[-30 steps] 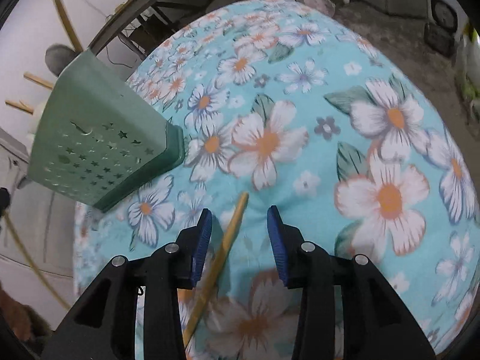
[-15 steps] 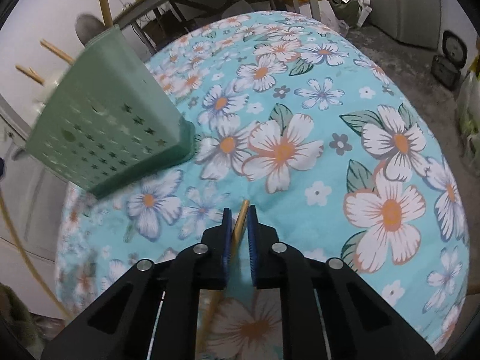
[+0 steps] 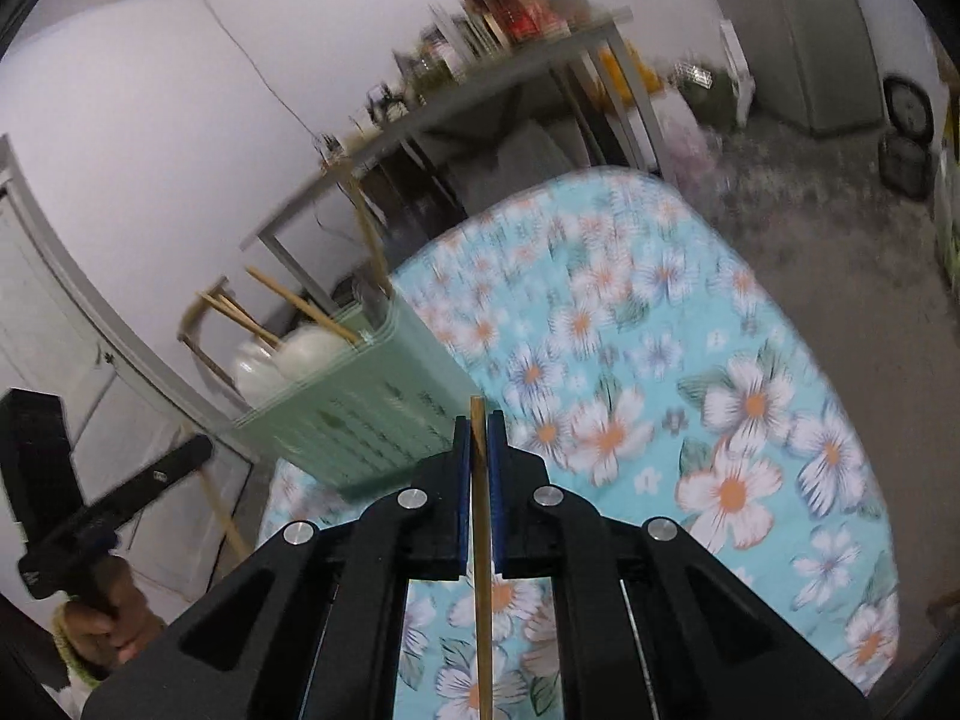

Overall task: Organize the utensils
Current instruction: 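Raise the right tool's chopstick upright over the caddy, then lower the left tool's chopstick into the caddy and open the left tool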

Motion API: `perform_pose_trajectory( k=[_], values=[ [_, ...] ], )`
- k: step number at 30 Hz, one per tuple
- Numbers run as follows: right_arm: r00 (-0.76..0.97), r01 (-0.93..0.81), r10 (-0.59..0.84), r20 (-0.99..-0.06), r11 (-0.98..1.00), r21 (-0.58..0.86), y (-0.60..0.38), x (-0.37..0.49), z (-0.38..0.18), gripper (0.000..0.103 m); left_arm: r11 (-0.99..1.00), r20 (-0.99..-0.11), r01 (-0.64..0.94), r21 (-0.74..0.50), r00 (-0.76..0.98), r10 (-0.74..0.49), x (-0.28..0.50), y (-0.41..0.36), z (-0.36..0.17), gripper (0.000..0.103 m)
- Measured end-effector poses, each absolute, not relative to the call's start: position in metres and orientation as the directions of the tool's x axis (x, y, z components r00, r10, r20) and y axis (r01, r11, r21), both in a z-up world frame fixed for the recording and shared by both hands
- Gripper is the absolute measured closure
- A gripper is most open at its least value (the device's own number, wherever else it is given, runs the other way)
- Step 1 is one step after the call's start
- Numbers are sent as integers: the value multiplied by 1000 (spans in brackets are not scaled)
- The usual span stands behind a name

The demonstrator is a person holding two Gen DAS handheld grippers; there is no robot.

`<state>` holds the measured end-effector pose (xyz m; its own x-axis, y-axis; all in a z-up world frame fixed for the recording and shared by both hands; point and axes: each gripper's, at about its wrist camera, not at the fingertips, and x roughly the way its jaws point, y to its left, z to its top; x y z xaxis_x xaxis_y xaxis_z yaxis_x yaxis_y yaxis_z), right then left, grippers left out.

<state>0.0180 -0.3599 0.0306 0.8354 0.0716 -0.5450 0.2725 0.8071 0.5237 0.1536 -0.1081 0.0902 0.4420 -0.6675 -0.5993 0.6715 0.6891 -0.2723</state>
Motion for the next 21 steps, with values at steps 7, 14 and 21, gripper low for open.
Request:
perform_pose_trajectory(
  k=[7,14,21],
  values=[
    [875,260,2,-485,842,473,-353,2,62,97,651,-527,704,-283,454,-719,156,-106,122,98],
    [873,272,1,-488,830,487,-353,-1,61,97,631,-405,725,-275,508,-760,165,-111,168,98],
    [871,276,5,-490,822,498,-361,0,55,97,620,-257,742,-253,567,-783,171,-114,223,98]
  ],
)
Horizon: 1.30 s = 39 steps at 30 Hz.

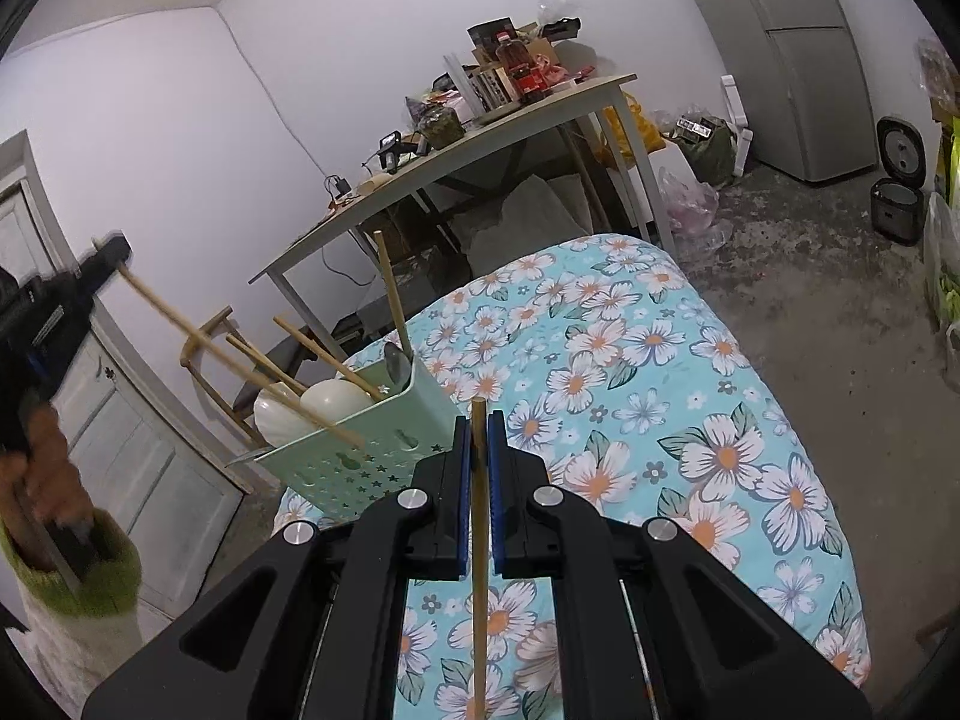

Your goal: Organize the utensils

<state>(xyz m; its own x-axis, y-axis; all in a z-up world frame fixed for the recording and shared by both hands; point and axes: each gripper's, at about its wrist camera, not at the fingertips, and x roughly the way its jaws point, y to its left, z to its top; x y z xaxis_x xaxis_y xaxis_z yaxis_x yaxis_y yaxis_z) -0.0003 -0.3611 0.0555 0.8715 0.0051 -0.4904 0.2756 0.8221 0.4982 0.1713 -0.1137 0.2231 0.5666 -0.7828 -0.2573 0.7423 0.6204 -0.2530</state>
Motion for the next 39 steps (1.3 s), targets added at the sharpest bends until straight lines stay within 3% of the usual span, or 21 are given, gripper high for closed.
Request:
perform_pose_trajectory(
  k=[6,24,25,27,28,29,39],
  values=[
    [869,277,15,-494,814,511,-367,3,51,97,650,-226,721,-239,610,-759,188,-130,230,98],
    [860,279,36,-509,802,527,-373,11,44,97,698,-414,679,-226,582,-700,237,-179,156,98],
    [859,279,37,-510,802,528,-372,11,43,97,693,-423,685,-225,572,-703,236,-181,153,96],
    [858,280,38,-512,802,528,-372,12,43,97,690,-435,690,-218,564,-702,232,-183,150,79],
    [858,280,37,-512,802,528,-372,12,43,97,689,-435,691,-219,563,-702,232,-182,149,66],
    [858,280,37,-513,802,528,-371,11,43,97,687,-431,692,-222,563,-706,232,-181,148,62],
    [862,278,25,-506,811,515,-367,8,48,97,680,-404,696,-232,566,-718,213,-161,153,45]
  ],
)
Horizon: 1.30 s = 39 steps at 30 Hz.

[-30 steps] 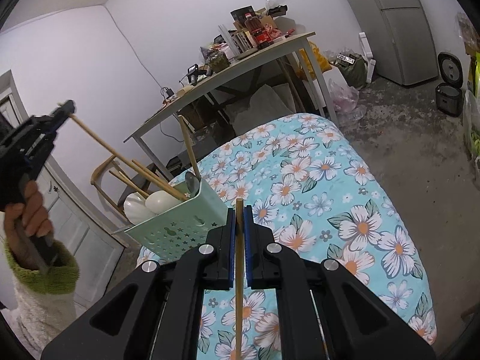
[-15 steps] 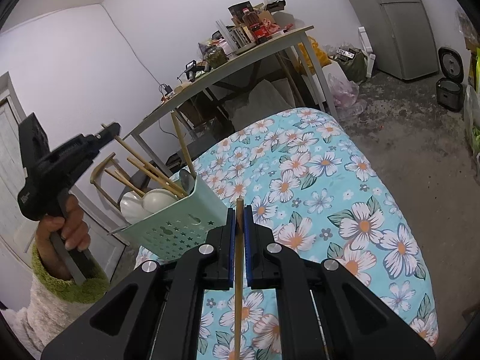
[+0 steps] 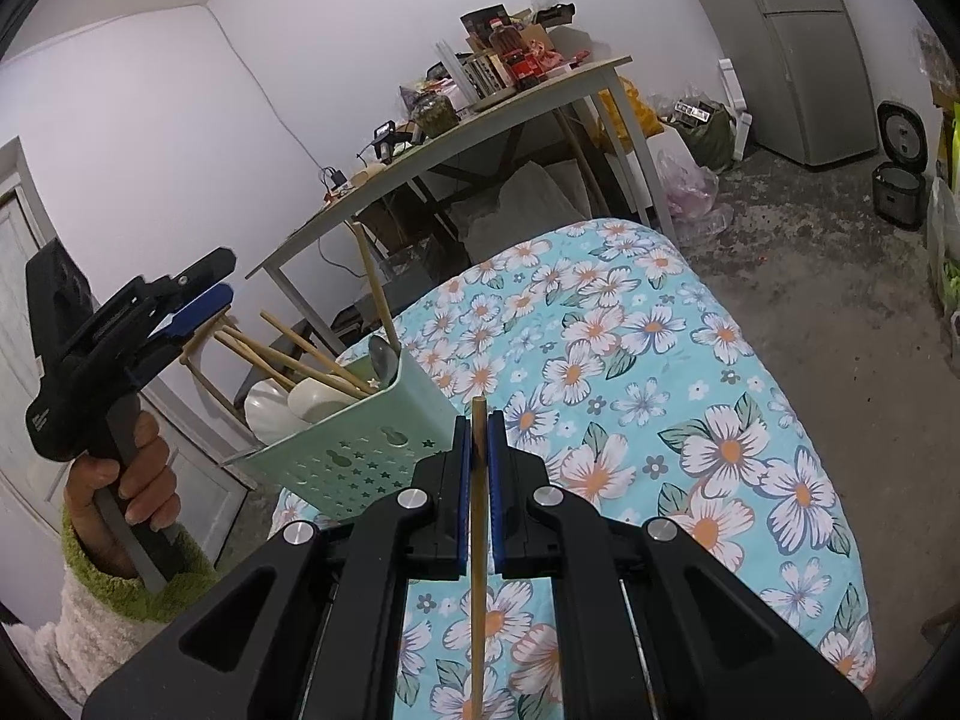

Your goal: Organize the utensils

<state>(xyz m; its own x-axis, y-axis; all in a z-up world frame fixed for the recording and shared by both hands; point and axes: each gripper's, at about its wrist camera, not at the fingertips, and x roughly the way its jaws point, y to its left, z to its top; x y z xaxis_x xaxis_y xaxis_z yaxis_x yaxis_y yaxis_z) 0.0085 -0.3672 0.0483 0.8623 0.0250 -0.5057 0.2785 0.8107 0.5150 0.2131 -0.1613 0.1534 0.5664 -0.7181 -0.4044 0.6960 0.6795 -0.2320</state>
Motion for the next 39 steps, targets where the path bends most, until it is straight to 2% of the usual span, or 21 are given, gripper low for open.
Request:
perform_pose_trajectory(
  k=[5,14,26,32,39],
  values=[
    [873,269,12,-488,822,502,-364,4,58,97,678,-399,702,-219,569,-719,193,-142,152,35],
    [900,232,-11,-436,858,458,-357,1,88,97,675,-455,710,-201,543,-706,156,-110,126,28],
    [947,174,-57,-316,919,354,-354,16,161,97,727,-609,649,-224,489,-624,142,-80,48,27],
    [972,146,-83,-219,946,289,-349,29,212,97,749,-623,612,-253,490,-610,146,-67,36,27],
    [984,116,-74,-164,956,271,-345,61,243,97,760,-619,599,-254,503,-603,151,-61,34,24]
  ],
)
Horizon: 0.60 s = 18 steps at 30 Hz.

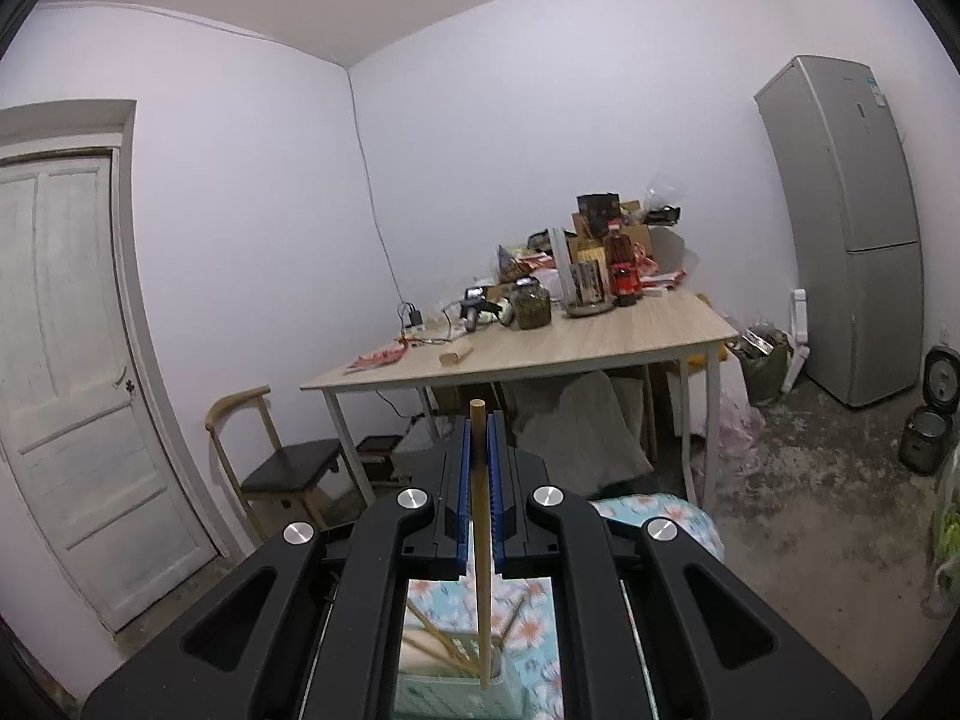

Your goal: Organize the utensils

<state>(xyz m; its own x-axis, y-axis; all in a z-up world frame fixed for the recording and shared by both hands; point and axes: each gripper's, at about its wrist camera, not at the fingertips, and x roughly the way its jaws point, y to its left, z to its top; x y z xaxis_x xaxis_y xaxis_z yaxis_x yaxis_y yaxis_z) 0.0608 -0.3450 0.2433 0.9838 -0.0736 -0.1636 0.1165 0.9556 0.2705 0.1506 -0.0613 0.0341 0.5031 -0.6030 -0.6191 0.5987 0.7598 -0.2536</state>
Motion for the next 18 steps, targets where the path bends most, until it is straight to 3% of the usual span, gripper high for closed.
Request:
perform_pose_trajectory(
  k=[6,18],
  values=[
    [980,110,-59,-189,955,274,-341,97,237,97,771,-620,585,-253,514,-593,155,-55,31,24],
    [944,168,-98,-313,965,204,-326,154,168,97,785,-630,559,-266,516,-580,168,-48,24,24]
  ],
)
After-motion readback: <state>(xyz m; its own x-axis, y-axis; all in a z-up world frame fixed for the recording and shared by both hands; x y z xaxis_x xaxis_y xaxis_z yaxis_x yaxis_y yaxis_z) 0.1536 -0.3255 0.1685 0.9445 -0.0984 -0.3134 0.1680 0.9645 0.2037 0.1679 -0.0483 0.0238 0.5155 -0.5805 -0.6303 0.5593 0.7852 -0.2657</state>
